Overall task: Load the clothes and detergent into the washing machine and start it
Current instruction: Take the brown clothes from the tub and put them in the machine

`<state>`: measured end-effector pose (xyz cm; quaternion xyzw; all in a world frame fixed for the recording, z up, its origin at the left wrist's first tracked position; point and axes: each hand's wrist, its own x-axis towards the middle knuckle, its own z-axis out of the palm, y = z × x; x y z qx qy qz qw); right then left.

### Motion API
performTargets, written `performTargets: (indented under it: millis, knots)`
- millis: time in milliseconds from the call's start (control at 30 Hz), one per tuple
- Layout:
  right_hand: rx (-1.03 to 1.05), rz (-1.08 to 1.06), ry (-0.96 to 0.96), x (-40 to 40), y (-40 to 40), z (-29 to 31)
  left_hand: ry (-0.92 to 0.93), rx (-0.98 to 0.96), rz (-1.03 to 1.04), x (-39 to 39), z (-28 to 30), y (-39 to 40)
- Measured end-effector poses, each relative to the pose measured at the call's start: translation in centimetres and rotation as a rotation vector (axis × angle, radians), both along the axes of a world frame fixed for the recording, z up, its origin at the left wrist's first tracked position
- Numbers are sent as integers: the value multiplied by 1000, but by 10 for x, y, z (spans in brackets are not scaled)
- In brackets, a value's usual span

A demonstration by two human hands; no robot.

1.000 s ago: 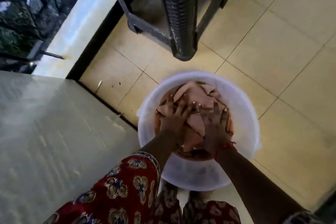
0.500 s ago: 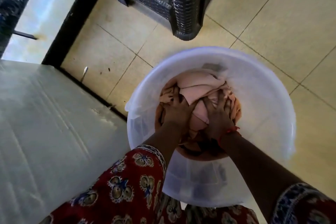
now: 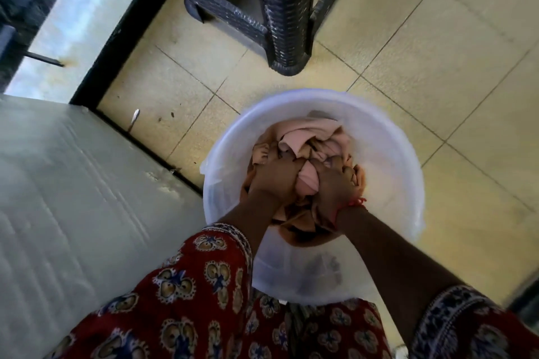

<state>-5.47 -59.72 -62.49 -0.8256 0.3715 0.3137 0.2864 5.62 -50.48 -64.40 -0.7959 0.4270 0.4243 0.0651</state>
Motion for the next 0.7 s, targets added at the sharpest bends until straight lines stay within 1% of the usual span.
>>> performTargets:
  millis: [100, 167, 300, 500, 567, 700]
  knots:
    - [27, -64, -80, 2, -5, 59, 0, -58, 65, 2, 54, -7]
    - [13, -90, -109, 3, -8, 102, -39, -115, 72, 4, 103, -11]
    - [13, -129, -164, 3, -12, 185, -52, -168, 100, 7, 202, -18]
    - [-121, -90, -231, 5, -17, 334, -84, -247, 149, 10, 361, -17]
    - [-134, -74, -266, 6, -16, 390, -125, -276, 133, 9, 415, -14]
    - [-185, -18, -273, 4, -9, 501, -167, -305, 132, 8, 510, -5]
